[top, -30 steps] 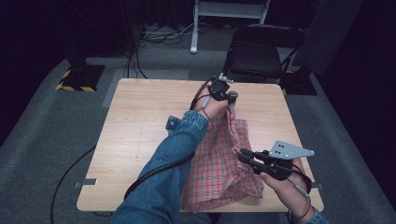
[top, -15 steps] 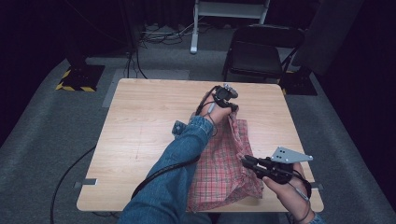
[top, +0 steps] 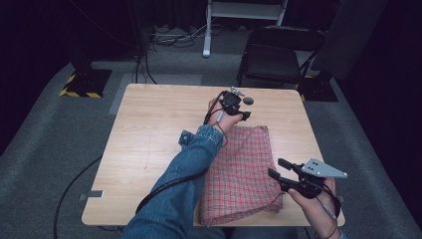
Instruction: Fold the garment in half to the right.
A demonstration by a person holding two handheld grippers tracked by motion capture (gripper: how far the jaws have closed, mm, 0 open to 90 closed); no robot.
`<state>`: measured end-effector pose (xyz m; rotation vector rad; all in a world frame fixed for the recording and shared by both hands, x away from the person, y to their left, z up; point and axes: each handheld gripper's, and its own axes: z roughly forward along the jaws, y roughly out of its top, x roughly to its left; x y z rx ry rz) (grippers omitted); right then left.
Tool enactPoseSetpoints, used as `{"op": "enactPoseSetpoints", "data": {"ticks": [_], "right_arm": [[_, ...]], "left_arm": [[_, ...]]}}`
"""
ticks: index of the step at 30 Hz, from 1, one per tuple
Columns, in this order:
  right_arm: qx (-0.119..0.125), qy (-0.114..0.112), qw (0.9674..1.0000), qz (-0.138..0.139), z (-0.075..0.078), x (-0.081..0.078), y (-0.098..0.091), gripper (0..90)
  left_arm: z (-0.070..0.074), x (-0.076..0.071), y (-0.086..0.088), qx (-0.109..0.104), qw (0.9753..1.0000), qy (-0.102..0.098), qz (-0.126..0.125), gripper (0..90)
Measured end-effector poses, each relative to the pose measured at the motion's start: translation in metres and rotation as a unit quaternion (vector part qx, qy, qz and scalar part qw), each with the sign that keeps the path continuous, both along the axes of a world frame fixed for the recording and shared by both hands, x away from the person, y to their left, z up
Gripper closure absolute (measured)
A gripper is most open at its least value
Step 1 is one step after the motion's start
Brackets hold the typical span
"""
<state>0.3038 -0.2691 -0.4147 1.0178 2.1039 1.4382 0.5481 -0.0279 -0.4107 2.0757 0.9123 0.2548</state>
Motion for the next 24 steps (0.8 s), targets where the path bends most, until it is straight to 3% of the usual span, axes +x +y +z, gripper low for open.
{"op": "enactPoseSetpoints", "data": {"ticks": [6, 13, 17, 21, 24], "right_arm": [[-0.021, -0.01, 0.9995, 0.023, 0.003, 0.006, 0.006, 42.1], [-0.045, -0.011, 0.9973, 0.056, 0.005, 0.018, 0.014, 32.7], [-0.046, -0.008, 0.9963, 0.072, 0.01, 0.027, 0.018, 28.0], [-0.051, -0.012, 0.9945, 0.091, 0.015, 0.034, 0.023, 26.6], [-0.059, -0.008, 0.9932, 0.1, 0.015, 0.038, 0.024, 26.3]], "left_arm": [[-0.002, -0.005, 0.02, 0.005, 0.9999, -0.003, 0.013, 44.5], [0.009, -0.018, 0.043, 0.001, 0.9995, -0.021, 0.026, 40.9], [0.016, -0.029, 0.056, 0.002, 0.999, -0.034, 0.029, 36.4], [0.02, -0.038, 0.066, 0.003, 0.9988, -0.033, 0.035, 31.1], [0.025, -0.054, 0.079, -0.003, 0.9985, -0.038, 0.039, 28.6]]}}
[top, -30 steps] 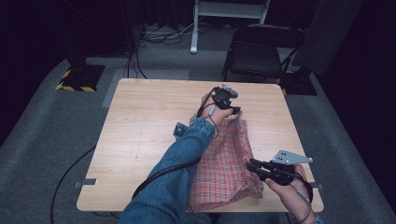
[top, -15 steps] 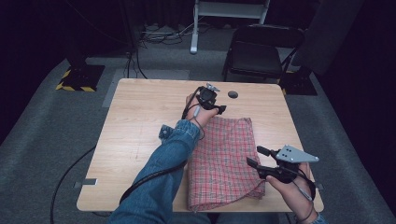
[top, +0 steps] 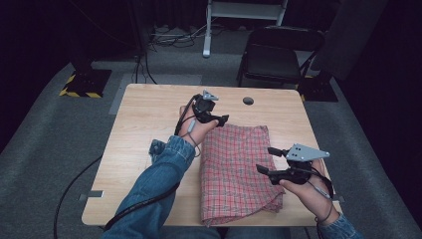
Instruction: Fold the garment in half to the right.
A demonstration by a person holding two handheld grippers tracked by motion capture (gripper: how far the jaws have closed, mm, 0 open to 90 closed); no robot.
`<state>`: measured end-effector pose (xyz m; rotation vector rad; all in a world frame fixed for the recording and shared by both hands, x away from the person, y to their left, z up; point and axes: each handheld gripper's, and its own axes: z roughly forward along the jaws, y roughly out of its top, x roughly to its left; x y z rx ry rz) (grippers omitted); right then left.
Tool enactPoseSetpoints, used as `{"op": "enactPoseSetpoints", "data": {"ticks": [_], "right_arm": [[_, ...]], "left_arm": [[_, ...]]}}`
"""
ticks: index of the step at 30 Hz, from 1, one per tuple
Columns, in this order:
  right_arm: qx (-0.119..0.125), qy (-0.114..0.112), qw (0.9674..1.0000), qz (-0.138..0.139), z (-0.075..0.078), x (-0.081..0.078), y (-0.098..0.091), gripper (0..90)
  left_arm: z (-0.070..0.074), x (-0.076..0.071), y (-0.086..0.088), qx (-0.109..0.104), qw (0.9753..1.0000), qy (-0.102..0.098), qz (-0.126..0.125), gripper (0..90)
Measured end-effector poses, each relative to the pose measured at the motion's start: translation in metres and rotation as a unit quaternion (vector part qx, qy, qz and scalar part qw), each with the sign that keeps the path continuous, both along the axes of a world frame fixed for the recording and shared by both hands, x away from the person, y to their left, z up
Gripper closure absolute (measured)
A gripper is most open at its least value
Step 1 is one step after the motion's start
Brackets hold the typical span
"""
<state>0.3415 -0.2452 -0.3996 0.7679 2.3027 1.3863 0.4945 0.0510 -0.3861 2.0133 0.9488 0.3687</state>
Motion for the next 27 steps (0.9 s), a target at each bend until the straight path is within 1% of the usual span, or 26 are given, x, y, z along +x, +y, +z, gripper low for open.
{"op": "enactPoseSetpoints", "data": {"ticks": [1, 2, 3, 4, 5, 6, 7, 9, 11, 12, 13, 17, 21, 24, 25, 27], "right_arm": [[-0.003, 0.001, 1.0, 0.001, -0.001, 0.001, 0.0, 26.3], [-0.004, 0.002, 1.0, 0.001, -0.002, 0.002, 0.0, 26.3], [-0.005, 0.003, 1.0, 0.001, -0.002, 0.002, -0.001, 26.3], [-0.004, 0.006, 1.0, 0.001, -0.003, 0.003, -0.001, 26.3], [-0.005, 0.006, 1.0, 0.001, -0.003, 0.004, -0.002, 26.4], [-0.007, 0.005, 1.0, 0.0, -0.003, 0.004, -0.003, 26.1], [-0.007, 0.005, 1.0, 0.0, -0.003, 0.005, -0.004, 26.1], [-0.009, 0.005, 0.9999, -0.001, -0.002, 0.006, -0.006, 26.0], [-0.011, 0.003, 0.9999, -0.001, 0.0, 0.007, -0.007, 25.4], [-0.011, 0.003, 0.9999, 0.0, 0.001, 0.007, -0.008, 24.8], [-0.012, 0.002, 0.9999, 0.001, 0.002, 0.007, -0.008, 24.5], [-0.012, 0.001, 0.9999, 0.005, 0.003, 0.008, -0.01, 23.5], [-0.015, 0.002, 0.9998, 0.009, 0.0, 0.007, -0.01, 23.2], [-0.02, 0.01, 0.9997, 0.01, -0.007, 0.006, -0.012, 23.2], [-0.02, 0.01, 0.9997, 0.01, -0.007, 0.006, -0.012, 23.2], [-0.023, 0.015, 0.9996, 0.011, -0.011, 0.004, -0.013, 23.2]], "left_arm": [[0.0, 0.0, 0.0, 0.0, 1.0, 0.0, 0.0, 27.9], [0.001, -0.009, 0.005, 0.0, 1.0, -0.005, 0.001, 27.3], [0.001, -0.013, 0.007, 0.0, 1.0, -0.007, -0.001, 27.3], [0.002, -0.017, 0.009, 0.002, 1.0, -0.009, -0.004, 27.3], [0.002, -0.017, 0.009, 0.002, 1.0, -0.009, -0.004, 27.2], [0.003, -0.027, 0.013, 0.003, 0.9998, -0.015, -0.009, 27.1], [0.004, -0.031, 0.015, 0.006, 0.9998, -0.019, -0.01, 27.1], [0.006, -0.038, 0.017, 0.009, 0.9995, -0.026, -0.013, 27.1], [0.009, -0.048, 0.02, 0.009, 0.9992, -0.035, -0.017, 27.1], [0.009, -0.048, 0.02, 0.009, 0.9992, -0.035, -0.017, 26.7], [0.011, -0.055, 0.022, 0.008, 0.999, -0.041, -0.018, 25.9], [0.012, -0.072, 0.022, 0.009, 0.9984, -0.048, -0.029, 24.9], [0.007, -0.092, 0.019, 0.013, 0.9973, -0.053, -0.049, 24.8], [0.0, -0.106, 0.019, 0.011, 0.997, -0.049, -0.059, 24.8], [0.0, -0.106, 0.019, 0.011, 0.997, -0.049, -0.059, 24.8], [-0.008, -0.116, 0.019, 0.012, 0.9967, -0.043, -0.068, 24.8]]}}
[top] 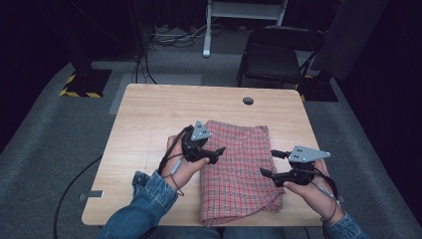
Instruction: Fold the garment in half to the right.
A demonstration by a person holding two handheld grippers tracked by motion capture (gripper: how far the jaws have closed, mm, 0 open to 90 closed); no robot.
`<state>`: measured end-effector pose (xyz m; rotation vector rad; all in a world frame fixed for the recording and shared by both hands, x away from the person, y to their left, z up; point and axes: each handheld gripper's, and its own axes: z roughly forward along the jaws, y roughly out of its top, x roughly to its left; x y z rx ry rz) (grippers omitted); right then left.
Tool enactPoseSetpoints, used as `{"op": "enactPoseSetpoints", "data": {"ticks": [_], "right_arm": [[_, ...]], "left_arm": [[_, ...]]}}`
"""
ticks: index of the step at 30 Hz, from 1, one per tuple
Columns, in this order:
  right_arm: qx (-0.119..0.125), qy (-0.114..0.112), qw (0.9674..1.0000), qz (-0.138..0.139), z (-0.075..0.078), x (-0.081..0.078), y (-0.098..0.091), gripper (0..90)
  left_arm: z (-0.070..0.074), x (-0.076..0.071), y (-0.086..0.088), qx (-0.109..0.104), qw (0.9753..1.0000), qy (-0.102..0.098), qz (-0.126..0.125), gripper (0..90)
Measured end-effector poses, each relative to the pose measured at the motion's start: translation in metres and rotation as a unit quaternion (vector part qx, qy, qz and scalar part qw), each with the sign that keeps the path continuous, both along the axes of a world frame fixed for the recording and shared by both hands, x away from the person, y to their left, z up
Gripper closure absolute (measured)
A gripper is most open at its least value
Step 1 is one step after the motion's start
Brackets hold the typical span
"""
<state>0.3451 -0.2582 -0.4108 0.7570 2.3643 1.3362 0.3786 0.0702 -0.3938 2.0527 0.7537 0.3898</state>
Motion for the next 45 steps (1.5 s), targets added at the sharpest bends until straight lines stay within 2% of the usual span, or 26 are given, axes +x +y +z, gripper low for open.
{"op": "enactPoseSetpoints", "data": {"ticks": [3, 12, 18, 21, 24, 28, 30, 33, 36, 45], "right_arm": [[-0.004, 0.007, 1.0, 0.002, -0.007, -0.004, -0.002, 23.2], [-0.026, 0.038, 0.9989, 0.011, -0.038, -0.013, -0.005, 23.2], [-0.036, 0.058, 0.9976, 0.014, -0.06, -0.021, -0.006, 23.5], [-0.045, 0.068, 0.9965, 0.018, -0.07, -0.023, -0.007, 24.2], [-0.057, 0.072, 0.9956, 0.019, -0.077, -0.025, -0.008, 24.2], [-0.067, 0.078, 0.9947, 0.011, -0.087, -0.028, -0.008, 23.5], [-0.069, 0.081, 0.9943, 0.008, -0.088, -0.028, -0.008, 23.3], [-0.082, 0.079, 0.9935, 0.006, -0.089, -0.025, -0.004, 22.4], [-0.092, 0.077, 0.9927, 0.005, -0.089, -0.018, -0.001, 21.6], [-0.088, 0.072, 0.9936, -0.001, -0.093, 0.023, 0.015, 20.8]], "left_arm": [[-0.014, -0.014, -0.001, 0.001, 0.9999, 0.011, -0.008, 24.8], [-0.049, -0.047, -0.004, 0.022, 0.9988, 0.023, -0.036, 24.1], [-0.068, -0.063, 0.001, 0.003, 0.9976, 0.04, -0.056, 24.3], [-0.077, -0.068, 0.002, 0.016, 0.9976, 0.036, -0.056, 24.5], [-0.085, -0.071, 0.001, 0.035, 0.9974, 0.02, -0.06, 24.3], [-0.098, -0.077, -0.005, 0.076, 0.9955, -0.002, -0.056, 24.4], [-0.101, -0.077, -0.006, 0.083, 0.9948, -0.007, -0.058, 24.5], [-0.104, -0.073, -0.005, 0.077, 0.9952, -0.001, -0.06, 24.5], [-0.107, -0.067, -0.001, 0.07, 0.9958, -0.006, -0.059, 24.7], [-0.111, -0.04, 0.015, 0.057, 0.9977, -0.015, -0.034, 24.8]]}}
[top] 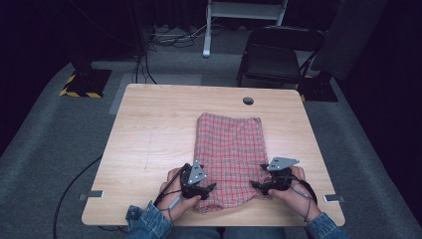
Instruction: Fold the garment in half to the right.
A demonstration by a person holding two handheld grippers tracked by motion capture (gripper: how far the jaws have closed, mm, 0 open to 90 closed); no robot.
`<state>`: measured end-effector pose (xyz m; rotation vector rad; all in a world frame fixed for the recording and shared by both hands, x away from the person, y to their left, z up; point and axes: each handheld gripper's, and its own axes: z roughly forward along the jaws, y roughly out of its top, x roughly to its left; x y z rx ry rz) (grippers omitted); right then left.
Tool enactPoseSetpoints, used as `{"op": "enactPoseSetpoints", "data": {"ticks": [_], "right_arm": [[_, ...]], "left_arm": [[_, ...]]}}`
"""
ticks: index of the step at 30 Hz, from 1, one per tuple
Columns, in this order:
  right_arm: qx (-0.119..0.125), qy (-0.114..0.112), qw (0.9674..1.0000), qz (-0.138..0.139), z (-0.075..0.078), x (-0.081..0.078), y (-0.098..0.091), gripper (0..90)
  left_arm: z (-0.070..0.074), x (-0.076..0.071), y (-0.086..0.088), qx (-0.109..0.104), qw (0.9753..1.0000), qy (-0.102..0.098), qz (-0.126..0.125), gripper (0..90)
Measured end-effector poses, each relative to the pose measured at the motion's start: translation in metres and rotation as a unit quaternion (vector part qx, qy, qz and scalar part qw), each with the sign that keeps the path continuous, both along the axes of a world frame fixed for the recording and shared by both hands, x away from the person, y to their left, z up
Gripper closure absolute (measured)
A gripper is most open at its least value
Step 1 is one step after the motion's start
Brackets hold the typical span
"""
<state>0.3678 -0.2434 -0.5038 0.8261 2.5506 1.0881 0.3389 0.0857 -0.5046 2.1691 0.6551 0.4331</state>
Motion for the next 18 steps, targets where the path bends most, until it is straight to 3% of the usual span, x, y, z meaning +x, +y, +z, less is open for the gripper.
{"op": "enactPoseSetpoints", "data": {"ticks": [6, 11, 16, 18], "right_arm": [[0.004, -0.005, 0.9999, -0.013, -0.001, 0.009, 0.013, 20.2], [0.005, -0.006, 0.9998, -0.018, -0.001, 0.009, 0.016, 19.6], [0.016, 0.003, 0.9995, -0.025, 0.004, 0.01, 0.015, 17.8], [0.028, -0.004, 0.9993, -0.024, 0.01, 0.009, 0.015, 17.7]], "left_arm": [[0.002, 0.011, 0.011, 0.007, 1.0, 0.002, -0.003, 24.8], [0.004, 0.011, 0.01, 0.008, 1.0, 0.0, 0.004, 24.7], [0.015, 0.007, 0.009, -0.009, 0.9999, 0.004, 0.012, 19.2], [0.02, 0.006, 0.008, -0.019, 0.9997, 0.008, 0.011, 16.7]]}}
